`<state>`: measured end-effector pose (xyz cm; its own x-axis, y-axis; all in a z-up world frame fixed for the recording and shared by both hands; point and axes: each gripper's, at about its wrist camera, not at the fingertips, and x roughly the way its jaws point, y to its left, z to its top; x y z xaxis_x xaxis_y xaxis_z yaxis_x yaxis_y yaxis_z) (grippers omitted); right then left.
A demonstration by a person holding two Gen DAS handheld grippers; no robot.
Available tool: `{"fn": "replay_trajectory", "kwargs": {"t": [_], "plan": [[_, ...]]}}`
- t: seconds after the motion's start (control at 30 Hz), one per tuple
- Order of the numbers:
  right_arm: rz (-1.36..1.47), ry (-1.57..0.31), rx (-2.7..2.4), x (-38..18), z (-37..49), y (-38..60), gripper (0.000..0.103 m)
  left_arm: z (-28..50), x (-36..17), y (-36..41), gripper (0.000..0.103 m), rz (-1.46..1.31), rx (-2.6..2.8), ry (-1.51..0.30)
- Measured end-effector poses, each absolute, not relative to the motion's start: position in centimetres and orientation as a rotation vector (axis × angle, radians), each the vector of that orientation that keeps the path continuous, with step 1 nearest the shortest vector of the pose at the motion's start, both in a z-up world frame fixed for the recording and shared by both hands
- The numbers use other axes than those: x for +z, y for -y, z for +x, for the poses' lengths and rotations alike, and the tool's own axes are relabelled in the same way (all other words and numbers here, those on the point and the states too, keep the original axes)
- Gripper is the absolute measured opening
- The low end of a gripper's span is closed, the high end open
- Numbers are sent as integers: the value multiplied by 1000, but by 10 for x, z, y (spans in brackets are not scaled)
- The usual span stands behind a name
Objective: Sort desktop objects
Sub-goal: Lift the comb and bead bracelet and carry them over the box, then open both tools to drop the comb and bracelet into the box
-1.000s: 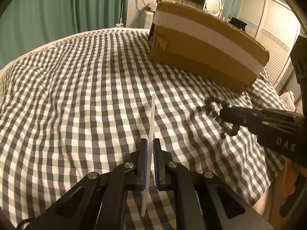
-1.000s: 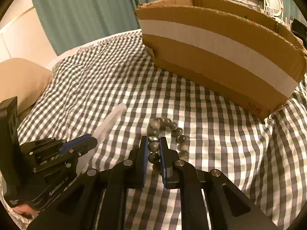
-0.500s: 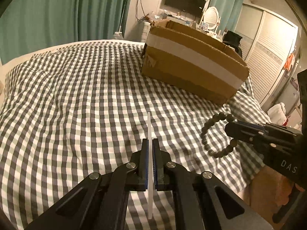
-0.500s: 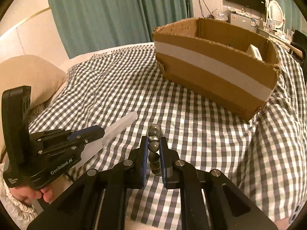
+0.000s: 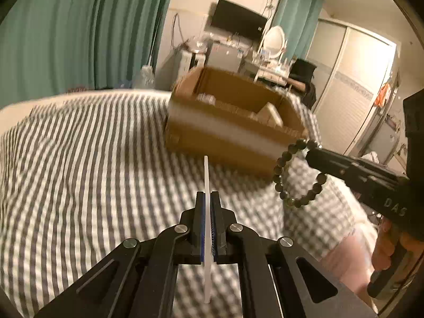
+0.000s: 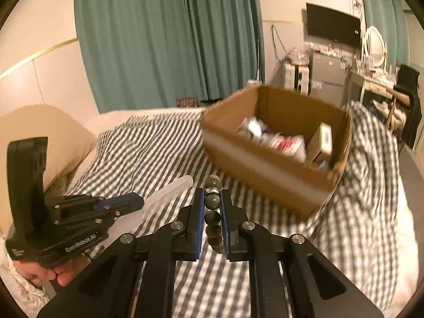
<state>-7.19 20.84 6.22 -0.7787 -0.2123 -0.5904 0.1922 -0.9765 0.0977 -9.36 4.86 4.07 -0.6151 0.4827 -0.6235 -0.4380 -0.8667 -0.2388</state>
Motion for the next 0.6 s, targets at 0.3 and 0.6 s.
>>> {"fn": "replay_trajectory", "kwargs": {"t": [0.3, 0.6], "plan": [[808, 37, -2881, 110, -137, -259, 11, -166, 120, -111, 3, -769, 2425, 16], [916, 129, -2933, 87, -217, -305, 11, -244, 107, -174, 4, -786, 2433, -71]]}}
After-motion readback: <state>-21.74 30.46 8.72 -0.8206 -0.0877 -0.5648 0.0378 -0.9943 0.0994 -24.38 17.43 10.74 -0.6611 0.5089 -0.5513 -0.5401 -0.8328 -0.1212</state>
